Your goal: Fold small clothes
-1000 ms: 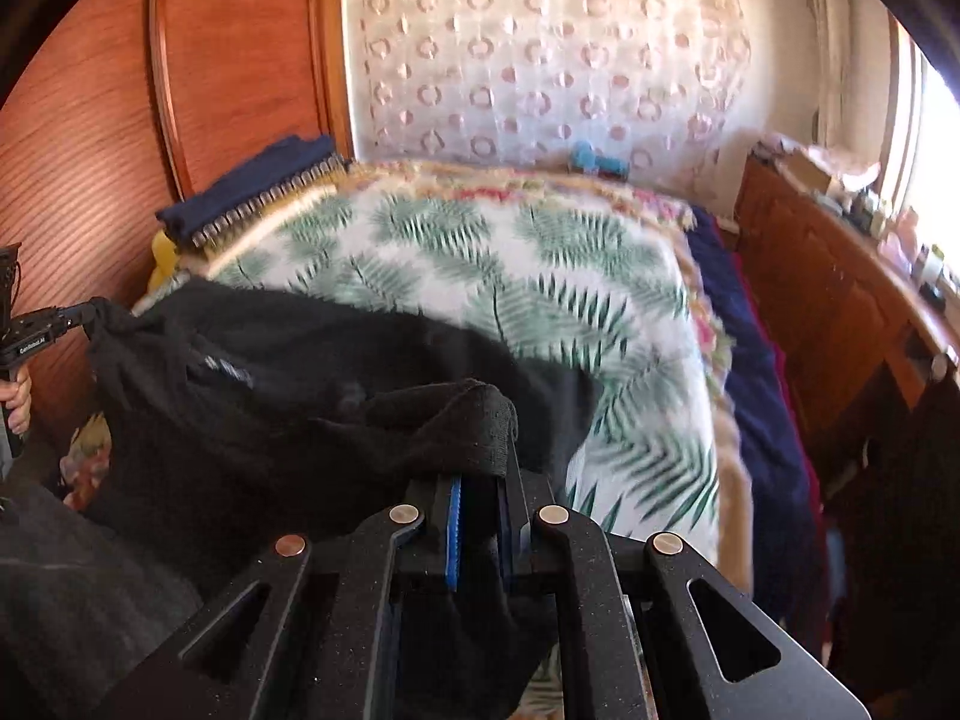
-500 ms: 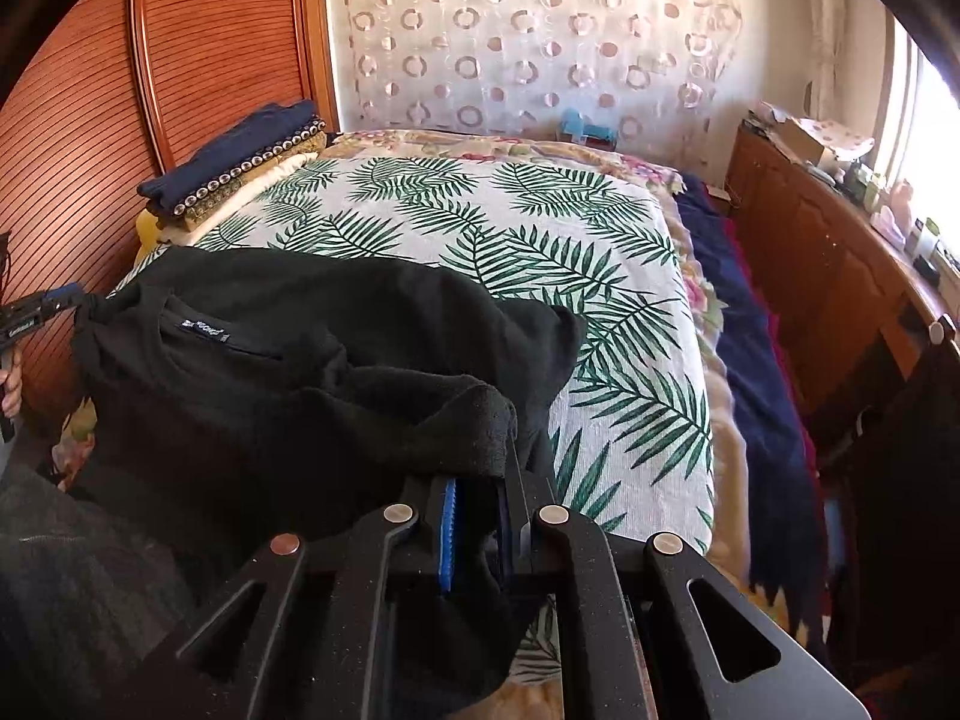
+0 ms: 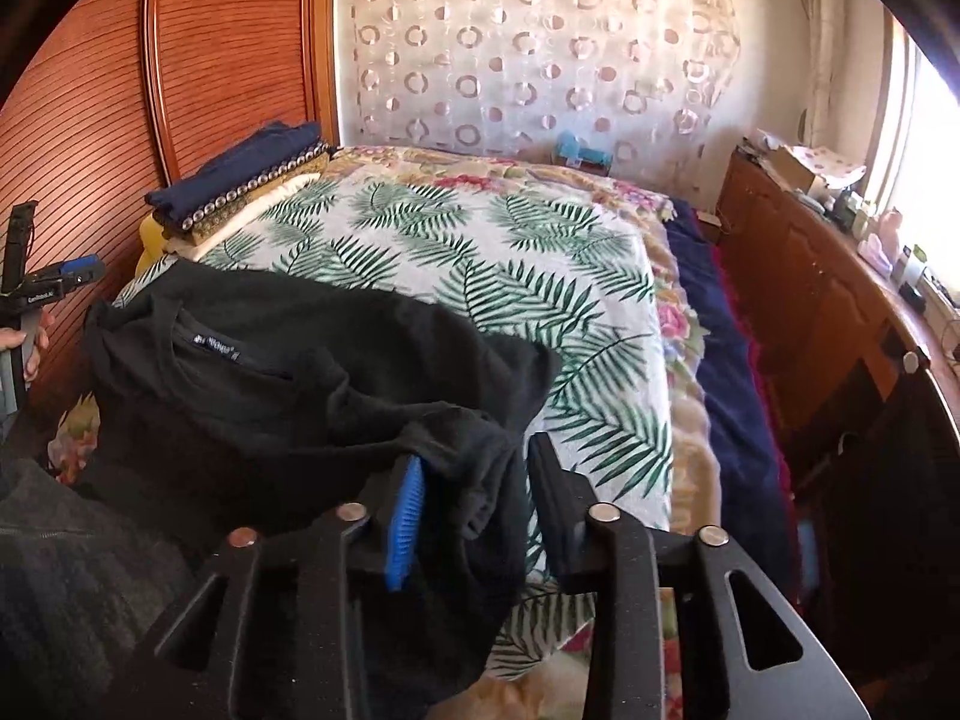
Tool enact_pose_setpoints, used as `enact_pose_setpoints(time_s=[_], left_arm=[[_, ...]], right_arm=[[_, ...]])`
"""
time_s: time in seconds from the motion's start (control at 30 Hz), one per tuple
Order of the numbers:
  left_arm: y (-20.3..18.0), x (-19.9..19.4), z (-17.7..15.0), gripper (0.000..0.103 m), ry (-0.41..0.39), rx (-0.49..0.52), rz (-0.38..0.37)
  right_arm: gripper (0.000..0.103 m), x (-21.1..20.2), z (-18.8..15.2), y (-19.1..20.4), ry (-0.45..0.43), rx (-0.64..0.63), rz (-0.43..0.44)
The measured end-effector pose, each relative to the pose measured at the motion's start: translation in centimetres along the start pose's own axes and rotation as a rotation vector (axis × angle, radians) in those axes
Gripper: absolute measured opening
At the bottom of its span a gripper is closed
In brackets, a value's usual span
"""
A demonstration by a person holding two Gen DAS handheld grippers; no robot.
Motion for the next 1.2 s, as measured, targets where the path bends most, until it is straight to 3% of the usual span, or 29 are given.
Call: enact_pose_setpoints(time_s=[0.33,0.7,0.83,1.03,1.2], left_arm=[[-0.5,3.0,1.8,0.081,0.035,-0.001,-0.022],[-0.1,4.0,2.1,0.081,0.050,-0.005,-0.017],[0.1,4.8,2.9,0.081,0.056,-0.005,-0.030],[0.7,6.5,3.8,0.081,0.093,-0.012,-0.016],[0.5,7.4,3.4,0.081,0.119,-0.003,-0.020]], right_arm=[[0.037,2.9,3.3,-2.3,-0.089,0.142,0.113],[0.037,-1.1,4.0,-3.9,-0.187,0.137,0.065],[0.037,1.2,3.9,-3.9,-0.130,0.114,0.047],[0.037,9.1,5.1,-4.3,0.015,0.106,0.043],[0.037,13.8,5.8,-4.2,0.133,0.137,0.109]])
Point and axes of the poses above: each gripper's, at about its wrist camera, not at the fingertips, and x roughly the way its jaws point, y to its left, z to its top, the point moved 7 cm from there along x, roughly the way its jaws point, and after that the axes turned 10 degrees about y, right-handed, at the moved point
